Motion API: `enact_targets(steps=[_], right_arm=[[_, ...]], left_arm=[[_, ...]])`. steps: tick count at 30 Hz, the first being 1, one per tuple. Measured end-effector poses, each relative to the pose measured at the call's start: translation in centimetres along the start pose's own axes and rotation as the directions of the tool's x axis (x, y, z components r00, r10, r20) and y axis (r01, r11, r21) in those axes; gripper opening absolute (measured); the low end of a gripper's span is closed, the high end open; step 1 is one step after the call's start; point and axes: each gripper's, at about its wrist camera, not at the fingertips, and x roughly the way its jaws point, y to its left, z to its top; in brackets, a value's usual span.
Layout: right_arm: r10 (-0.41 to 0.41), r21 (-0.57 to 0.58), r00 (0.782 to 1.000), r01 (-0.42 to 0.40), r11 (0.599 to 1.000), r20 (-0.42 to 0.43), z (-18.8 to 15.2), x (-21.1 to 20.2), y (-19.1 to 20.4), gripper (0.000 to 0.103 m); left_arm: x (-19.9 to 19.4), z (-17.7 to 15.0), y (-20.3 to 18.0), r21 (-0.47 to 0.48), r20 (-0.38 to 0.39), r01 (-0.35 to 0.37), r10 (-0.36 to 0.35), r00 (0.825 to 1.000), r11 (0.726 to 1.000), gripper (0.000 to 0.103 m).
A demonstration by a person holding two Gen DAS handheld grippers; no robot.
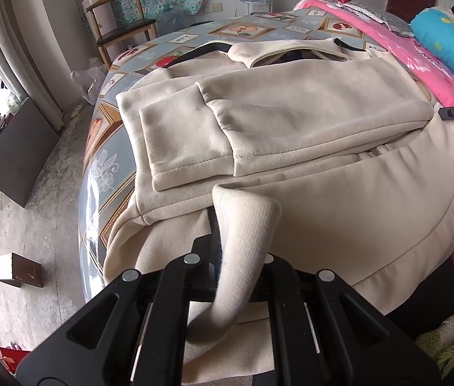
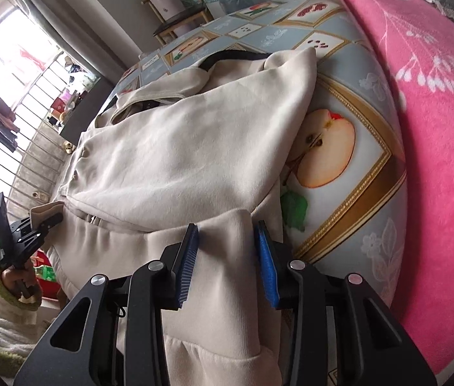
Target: Fold large clothes
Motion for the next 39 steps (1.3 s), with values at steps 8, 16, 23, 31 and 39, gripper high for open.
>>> enact_targets(steps=[8, 16, 23, 31, 39], right_arm=[[-0.007, -0.027, 0.999, 0.005, 1.0, -0.052, -1.2, 0.0, 0.6, 0.036], [-0.331, -0.251, 0.944, 0.323, 0.912, 0.014, -2.2, 0.8, 6.1, 0.017], [-0.492, -0.297, 0.868, 0.487, 0.821, 0.062, -2.9, 2.0, 8.0, 0.016], [-0.551, -0.283, 0.83, 0.55, 0.786, 0.083, -3.1, 2.1, 9.1, 0.016], [-0.586, -0.271, 0.808, 0.579, 0.769, 0.064, -3.1, 3.0, 9.1, 0.016]], left_arm=[[0.0, -0.1, 0.2, -0.003, 0.007, 0.013, -0.013, 1.0, 1.0, 0.006], [0.1, 0.0, -0.6, 0.017, -0.005, -0.038, 0.038, 0.999, 0.999, 0.006], [-0.1, -0.2, -2.1, 0.051, 0.014, -0.142, 0.141, 0.99, 0.989, 0.006], [-0.1, -0.3, -1.9, 0.049, 0.02, -0.145, 0.144, 0.989, 0.988, 0.007], [-0.2, -0.3, -1.4, 0.033, 0.024, -0.117, 0.116, 0.993, 0.993, 0.007]])
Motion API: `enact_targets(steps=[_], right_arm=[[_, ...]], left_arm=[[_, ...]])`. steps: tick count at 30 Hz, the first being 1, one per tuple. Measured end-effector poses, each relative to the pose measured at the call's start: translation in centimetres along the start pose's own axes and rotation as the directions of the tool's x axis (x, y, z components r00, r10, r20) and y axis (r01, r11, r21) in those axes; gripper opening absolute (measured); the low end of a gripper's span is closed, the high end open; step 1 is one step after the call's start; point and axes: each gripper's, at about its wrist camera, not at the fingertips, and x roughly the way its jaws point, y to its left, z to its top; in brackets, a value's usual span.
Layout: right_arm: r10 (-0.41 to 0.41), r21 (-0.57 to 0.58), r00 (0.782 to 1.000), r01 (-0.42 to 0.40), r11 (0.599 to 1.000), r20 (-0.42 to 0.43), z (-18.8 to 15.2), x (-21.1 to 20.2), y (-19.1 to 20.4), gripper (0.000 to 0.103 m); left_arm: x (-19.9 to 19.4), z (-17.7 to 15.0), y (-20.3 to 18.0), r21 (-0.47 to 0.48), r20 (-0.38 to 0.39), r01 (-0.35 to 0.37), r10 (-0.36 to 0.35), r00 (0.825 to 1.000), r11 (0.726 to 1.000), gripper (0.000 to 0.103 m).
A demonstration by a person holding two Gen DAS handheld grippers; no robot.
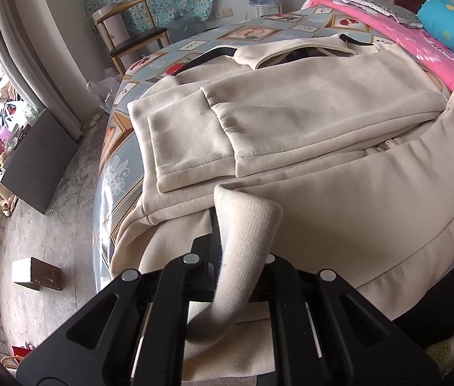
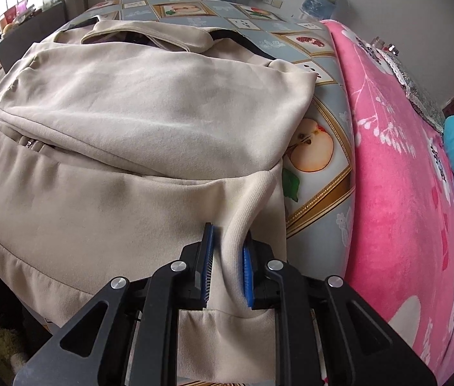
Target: Fold large clothes
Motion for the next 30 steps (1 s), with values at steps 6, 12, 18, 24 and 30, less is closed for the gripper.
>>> enact_targets(steps=[6, 12, 18, 24, 30], right_arm=[[-0.002, 0.0, 1.0, 0.002, 1.0, -0.008, 0.12, 0.07, 0.04, 0.016], [-0.006, -0.004, 1.0, 0.006, 1.0, -0.008, 0.07, 0.07, 0.13, 0.016], [-0.004, -0.002, 1.0, 0.004, 1.0, -0.007, 0.04, 0.07, 0.11, 0.016], [-0.002, 0.004, 1.0, 0.002, 1.0, -0.002, -0.03, 0.09, 0.11, 0.016], [-0.025, -0.001, 1.0, 0.025, 1.0, 0.005, -0.18, 0.07, 0.44, 0.017]], left_arm=[[0.0, -0.01, -0.01, -0.002, 0.001, 0.001, -0.001, 1.0, 1.0, 0.007], [0.0, -0.03, 0.01, -0.002, 0.0, 0.001, -0.001, 1.0, 1.0, 0.007], [-0.01, -0.03, 0.05, -0.002, 0.0, 0.001, -0.001, 1.0, 1.0, 0.007], [0.0, -0.08, 0.07, -0.002, 0.002, 0.0, 0.0, 1.0, 1.0, 0.007], [-0.07, -0.14, 0.23, -0.001, 0.014, 0.007, -0.007, 1.0, 1.0, 0.007]])
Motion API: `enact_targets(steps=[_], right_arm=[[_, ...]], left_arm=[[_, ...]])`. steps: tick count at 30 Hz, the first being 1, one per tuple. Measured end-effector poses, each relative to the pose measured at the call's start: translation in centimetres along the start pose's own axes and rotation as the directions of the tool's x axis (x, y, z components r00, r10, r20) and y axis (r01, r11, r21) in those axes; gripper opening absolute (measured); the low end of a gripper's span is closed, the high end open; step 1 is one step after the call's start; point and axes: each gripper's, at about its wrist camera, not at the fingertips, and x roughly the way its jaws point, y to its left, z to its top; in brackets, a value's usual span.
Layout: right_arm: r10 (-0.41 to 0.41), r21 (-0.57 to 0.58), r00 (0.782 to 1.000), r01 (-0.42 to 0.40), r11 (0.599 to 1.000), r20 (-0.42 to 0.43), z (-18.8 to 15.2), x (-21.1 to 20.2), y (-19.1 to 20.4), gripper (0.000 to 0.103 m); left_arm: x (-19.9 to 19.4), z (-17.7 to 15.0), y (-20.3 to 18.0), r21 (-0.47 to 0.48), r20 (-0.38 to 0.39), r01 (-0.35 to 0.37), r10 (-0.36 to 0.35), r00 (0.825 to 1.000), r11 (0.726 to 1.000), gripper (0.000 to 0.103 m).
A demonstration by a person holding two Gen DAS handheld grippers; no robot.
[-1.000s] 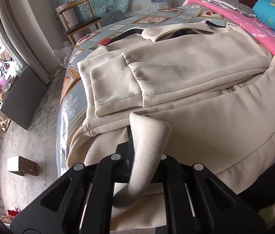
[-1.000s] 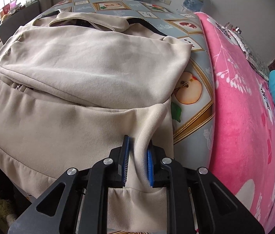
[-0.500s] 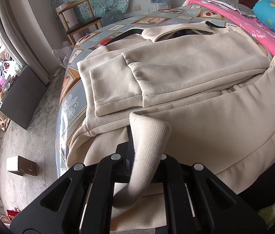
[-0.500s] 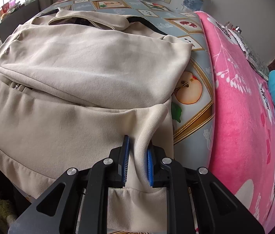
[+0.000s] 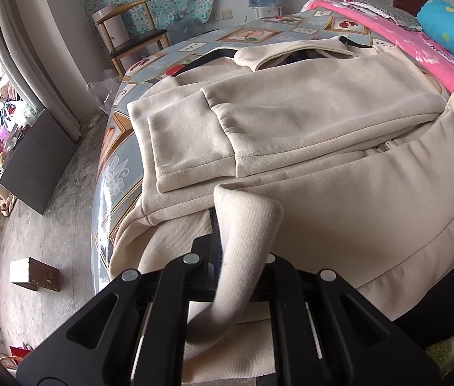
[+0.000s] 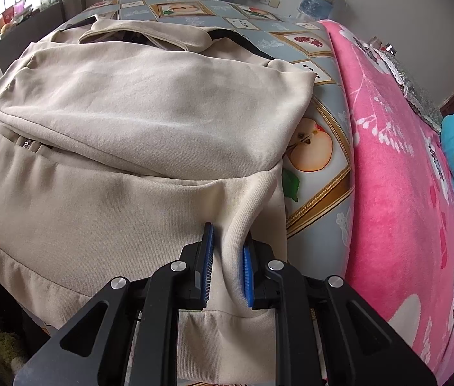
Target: Fold large clothes
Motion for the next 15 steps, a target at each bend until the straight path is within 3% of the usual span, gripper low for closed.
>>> enact_targets(steps=[12, 15], right_arm=[[-0.056, 0.02, 0.996, 0.055, 0.998, 0.068, -1.0, -0.5, 0.7, 0.016], [-0.052, 0.047, 0.994, 0.047, 0.998, 0.094, -1.4, -0.9, 0.5, 0.01]], left_arm=[[0.2, 0.1, -0.1, 0.024, 0.007, 0.005, -0.005, 1.0, 1.0, 0.009], [0.1, 0.0, -0.4, 0.035, 0.013, -0.012, 0.011, 1.0, 0.999, 0.008]])
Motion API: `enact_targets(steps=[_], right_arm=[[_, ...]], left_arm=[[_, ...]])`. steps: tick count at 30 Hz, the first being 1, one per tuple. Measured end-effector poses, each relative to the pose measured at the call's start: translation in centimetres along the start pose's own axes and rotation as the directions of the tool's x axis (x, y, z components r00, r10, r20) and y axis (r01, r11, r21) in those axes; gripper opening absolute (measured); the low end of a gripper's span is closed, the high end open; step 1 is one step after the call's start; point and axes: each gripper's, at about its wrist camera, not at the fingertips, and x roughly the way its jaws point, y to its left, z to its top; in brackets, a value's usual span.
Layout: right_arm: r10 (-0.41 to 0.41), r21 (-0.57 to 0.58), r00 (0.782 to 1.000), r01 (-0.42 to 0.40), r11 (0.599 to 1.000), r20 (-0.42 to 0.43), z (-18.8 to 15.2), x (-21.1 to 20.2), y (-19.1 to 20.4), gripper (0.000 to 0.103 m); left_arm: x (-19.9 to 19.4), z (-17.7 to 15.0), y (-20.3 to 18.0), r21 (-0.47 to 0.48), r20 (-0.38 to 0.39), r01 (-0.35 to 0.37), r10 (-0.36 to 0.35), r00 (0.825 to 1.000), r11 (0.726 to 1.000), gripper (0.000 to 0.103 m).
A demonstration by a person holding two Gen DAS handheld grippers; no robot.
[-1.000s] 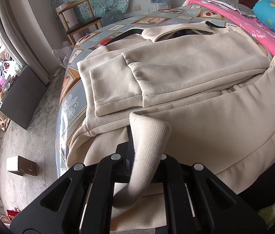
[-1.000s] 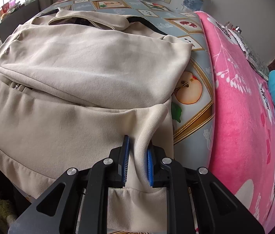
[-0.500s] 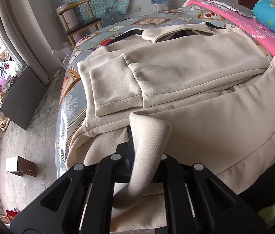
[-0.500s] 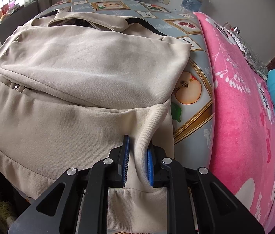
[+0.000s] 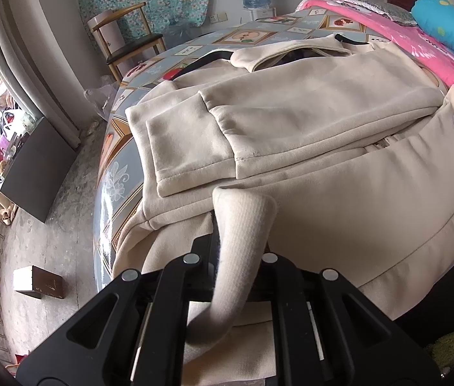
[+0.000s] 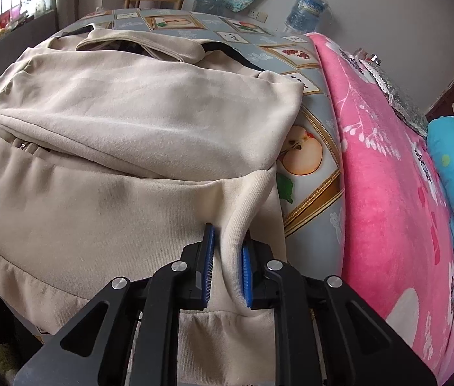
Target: Fold large clothes
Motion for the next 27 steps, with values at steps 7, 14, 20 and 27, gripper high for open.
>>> enact_targets(steps=[7, 14, 20, 27], right_arm=[[0.01, 0.048, 0.997, -0.013, 0.999, 0.074, -1.1, -2.4, -0.8, 0.007], [0.009, 0.087, 0.988, -0.022, 0.996, 0.152, -2.6, -5.5, -1.3, 0.006], [0.011, 0.137, 0.974, -0.043, 0.99, 0.227, -3.8, -8.4, -2.2, 0.006], [0.02, 0.167, 0.954, -0.073, 0.983, 0.301, -3.6, -10.5, -3.1, 0.006]], left_arm=[[-2.8, -0.9, -1.5, 0.077, 0.099, -0.078, 0.07, 0.993, 0.994, 0.005], [-7.4, -1.9, -2.0, 0.075, 0.179, -0.102, 0.087, 0.98, 0.992, 0.004], [-11.2, -2.7, -2.3, 0.057, 0.241, -0.126, 0.108, 0.964, 0.99, 0.004], [-14.0, -1.9, -2.0, 0.027, 0.297, -0.135, 0.121, 0.947, 0.991, 0.004]])
